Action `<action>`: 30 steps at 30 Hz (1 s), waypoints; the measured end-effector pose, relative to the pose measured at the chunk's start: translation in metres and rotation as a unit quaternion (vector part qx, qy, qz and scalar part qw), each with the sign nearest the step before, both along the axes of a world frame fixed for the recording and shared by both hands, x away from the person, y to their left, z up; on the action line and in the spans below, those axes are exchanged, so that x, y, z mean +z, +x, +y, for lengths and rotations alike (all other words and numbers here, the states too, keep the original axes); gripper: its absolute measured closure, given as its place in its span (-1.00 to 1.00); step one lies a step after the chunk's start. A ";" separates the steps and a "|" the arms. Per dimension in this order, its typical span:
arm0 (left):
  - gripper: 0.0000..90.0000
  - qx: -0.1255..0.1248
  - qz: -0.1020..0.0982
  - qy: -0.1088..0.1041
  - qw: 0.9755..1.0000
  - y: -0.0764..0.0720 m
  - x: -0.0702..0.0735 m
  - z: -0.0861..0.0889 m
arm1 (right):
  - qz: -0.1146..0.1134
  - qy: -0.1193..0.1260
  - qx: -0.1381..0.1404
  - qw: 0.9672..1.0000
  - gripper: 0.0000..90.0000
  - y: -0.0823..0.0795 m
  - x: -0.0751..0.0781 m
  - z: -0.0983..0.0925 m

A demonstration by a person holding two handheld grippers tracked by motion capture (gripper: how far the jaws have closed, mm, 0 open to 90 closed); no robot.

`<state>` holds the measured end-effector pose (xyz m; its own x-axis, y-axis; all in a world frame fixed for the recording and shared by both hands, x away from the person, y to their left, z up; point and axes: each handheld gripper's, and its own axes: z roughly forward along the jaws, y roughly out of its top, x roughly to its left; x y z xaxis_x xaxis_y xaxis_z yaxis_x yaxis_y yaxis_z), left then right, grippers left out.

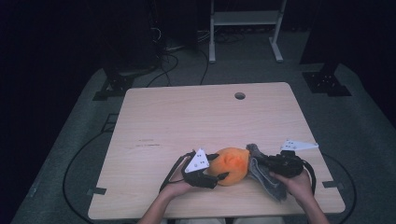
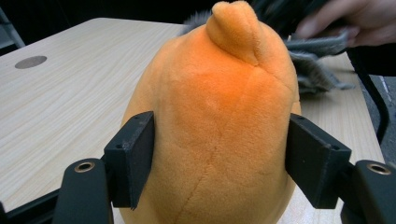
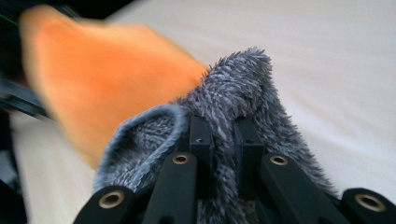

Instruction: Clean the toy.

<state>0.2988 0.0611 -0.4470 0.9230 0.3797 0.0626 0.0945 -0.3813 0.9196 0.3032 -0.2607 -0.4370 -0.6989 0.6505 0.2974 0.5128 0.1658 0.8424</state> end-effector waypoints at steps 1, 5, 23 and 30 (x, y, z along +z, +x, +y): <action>-0.34 0.000 -0.001 0.000 1.000 0.000 0.000 -0.001 | -0.019 0.014 0.009 1.000 0.79 -0.004 0.009 0.003; -0.35 0.003 -0.005 0.003 1.000 0.000 0.001 -0.006 | -0.067 0.030 0.040 0.996 0.79 -0.015 0.026 0.016; -0.31 0.035 0.049 -0.018 0.998 0.009 -0.002 -0.008 | -0.004 -0.011 -0.021 1.000 0.79 -0.002 -0.009 0.001; -0.25 0.066 0.038 -0.013 0.997 0.006 0.018 -0.003 | -0.046 0.018 -0.020 0.999 0.79 -0.010 0.010 0.000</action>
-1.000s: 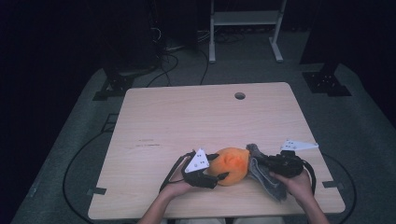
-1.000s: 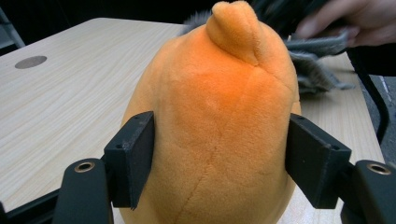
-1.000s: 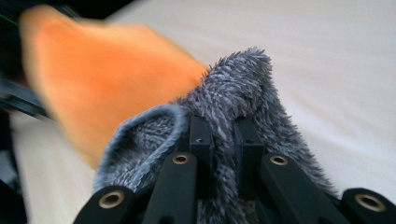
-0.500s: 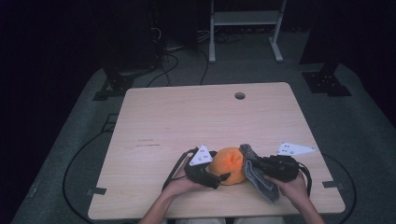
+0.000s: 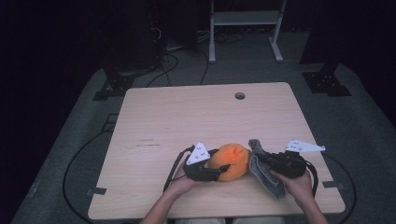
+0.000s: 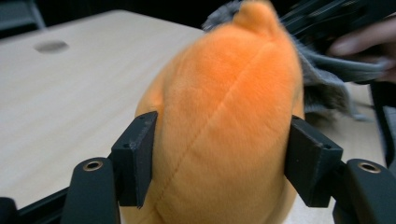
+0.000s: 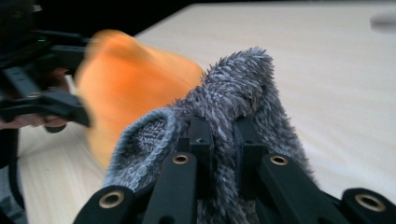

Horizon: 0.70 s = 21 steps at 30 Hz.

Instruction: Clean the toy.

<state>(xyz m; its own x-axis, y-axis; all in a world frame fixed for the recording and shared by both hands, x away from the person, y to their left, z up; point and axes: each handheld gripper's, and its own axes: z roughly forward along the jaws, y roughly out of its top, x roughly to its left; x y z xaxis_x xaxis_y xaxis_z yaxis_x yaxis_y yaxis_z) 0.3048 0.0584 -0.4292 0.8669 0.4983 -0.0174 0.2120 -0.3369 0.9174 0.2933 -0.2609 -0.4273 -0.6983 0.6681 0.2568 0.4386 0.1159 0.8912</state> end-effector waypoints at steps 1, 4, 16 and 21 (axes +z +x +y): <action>-0.24 0.003 -0.001 0.007 1.000 0.000 0.002 0.000 | -0.014 0.006 0.012 1.000 0.79 -0.005 0.007 0.004; -0.21 -0.003 -0.015 0.025 1.000 -0.003 0.004 -0.002 | -0.052 -0.005 0.036 0.998 0.79 -0.016 0.025 0.021; -0.36 -0.033 -0.007 0.031 0.999 -0.010 0.008 -0.015 | -0.042 -0.044 0.041 0.997 0.79 -0.016 0.015 0.040; -0.72 -0.038 0.006 0.019 0.999 -0.002 0.008 -0.003 | -0.041 -0.052 0.039 0.997 0.79 -0.015 0.014 0.037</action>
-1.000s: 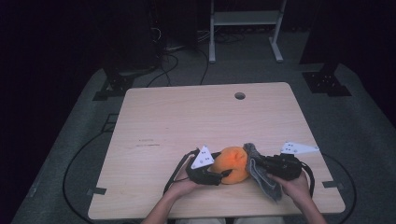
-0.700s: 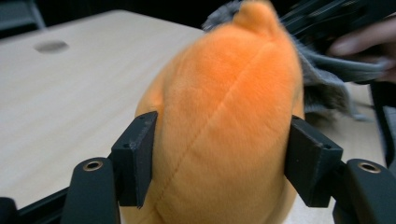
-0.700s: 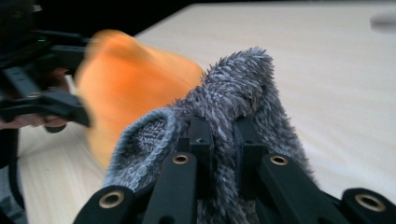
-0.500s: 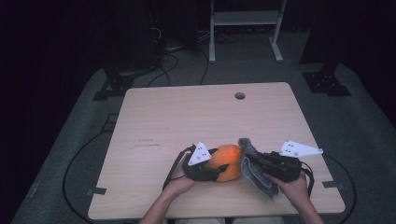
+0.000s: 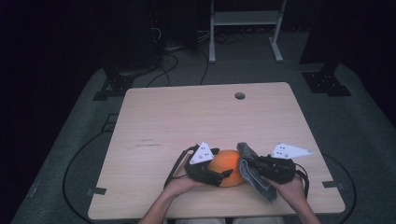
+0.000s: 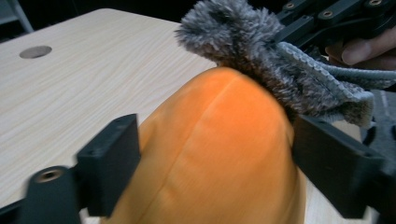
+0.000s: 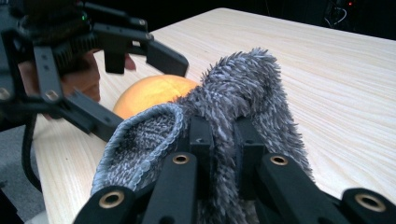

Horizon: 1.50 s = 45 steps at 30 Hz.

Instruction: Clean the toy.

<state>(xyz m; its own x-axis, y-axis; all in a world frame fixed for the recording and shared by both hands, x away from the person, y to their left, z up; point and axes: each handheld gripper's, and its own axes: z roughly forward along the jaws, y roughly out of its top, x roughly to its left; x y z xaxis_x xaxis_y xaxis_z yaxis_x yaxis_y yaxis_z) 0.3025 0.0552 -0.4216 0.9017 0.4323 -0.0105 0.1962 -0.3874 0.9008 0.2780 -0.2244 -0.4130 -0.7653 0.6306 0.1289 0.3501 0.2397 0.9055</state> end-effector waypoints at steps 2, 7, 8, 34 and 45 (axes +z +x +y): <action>-0.73 0.000 0.004 0.000 1.000 0.003 -0.003 0.004 | 0.004 0.001 0.000 1.000 0.79 0.001 -0.001 -0.003; -0.50 -0.017 -0.019 0.006 1.000 0.000 -0.012 0.002 | 0.020 0.013 -0.010 1.000 0.79 0.007 -0.009 -0.013; -0.45 -0.013 -0.024 0.007 1.000 -0.001 -0.012 0.002 | 0.024 0.017 -0.013 0.999 0.79 0.008 -0.010 -0.016; -0.33 -0.013 -0.039 0.008 0.999 -0.005 -0.014 -0.005 | 0.039 0.010 -0.053 0.998 0.79 0.016 -0.013 -0.036; -0.35 -0.022 -0.043 0.014 0.999 -0.007 -0.015 -0.004 | 0.001 -0.004 -0.001 1.000 0.78 0.002 0.006 -0.008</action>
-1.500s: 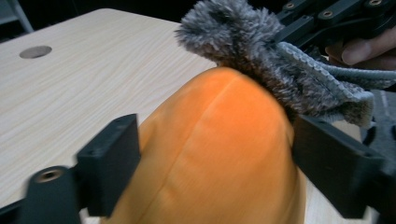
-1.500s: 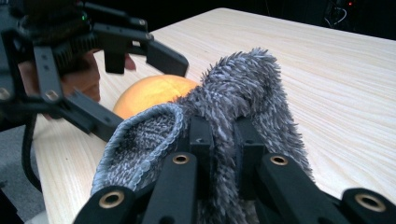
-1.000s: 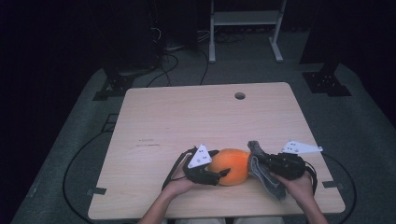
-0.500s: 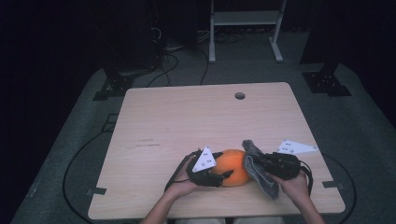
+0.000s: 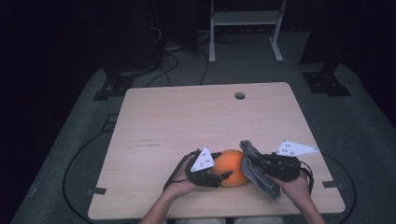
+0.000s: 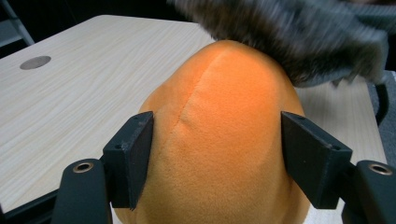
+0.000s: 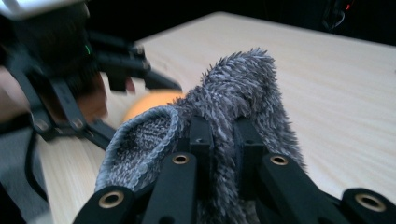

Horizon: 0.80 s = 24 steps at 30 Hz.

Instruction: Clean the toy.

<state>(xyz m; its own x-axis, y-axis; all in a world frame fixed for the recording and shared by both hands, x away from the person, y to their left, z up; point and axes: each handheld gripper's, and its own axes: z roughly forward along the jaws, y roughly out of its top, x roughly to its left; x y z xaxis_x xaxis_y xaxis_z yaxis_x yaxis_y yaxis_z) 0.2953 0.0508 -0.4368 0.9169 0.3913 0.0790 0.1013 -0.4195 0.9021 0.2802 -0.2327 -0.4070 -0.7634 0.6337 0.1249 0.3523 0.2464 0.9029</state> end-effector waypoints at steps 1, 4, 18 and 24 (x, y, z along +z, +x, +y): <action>-0.35 0.000 0.000 0.000 1.000 0.000 0.000 0.000 | 0.006 0.002 -0.001 1.000 0.78 0.003 -0.006 -0.002; -0.35 0.005 -0.002 -0.002 1.000 0.000 0.001 -0.002 | 0.022 0.003 -0.029 0.999 0.78 0.010 -0.015 -0.014; -0.43 -0.021 -0.005 -0.012 1.000 -0.004 0.006 -0.003 | 0.024 0.010 0.012 1.000 0.78 0.003 -0.005 0.002; -0.70 -0.017 0.032 -0.021 0.999 0.007 0.005 0.002 | 0.047 0.019 0.025 0.998 0.78 0.005 -0.010 -0.015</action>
<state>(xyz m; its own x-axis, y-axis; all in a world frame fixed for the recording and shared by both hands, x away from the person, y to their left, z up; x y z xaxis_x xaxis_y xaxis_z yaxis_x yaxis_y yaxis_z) 0.3024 0.0524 -0.4314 0.9322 0.3620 0.0034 0.1462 -0.3849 0.9113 0.2849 -0.2473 -0.4170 -0.7779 0.5883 0.2209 0.4246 0.2330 0.8749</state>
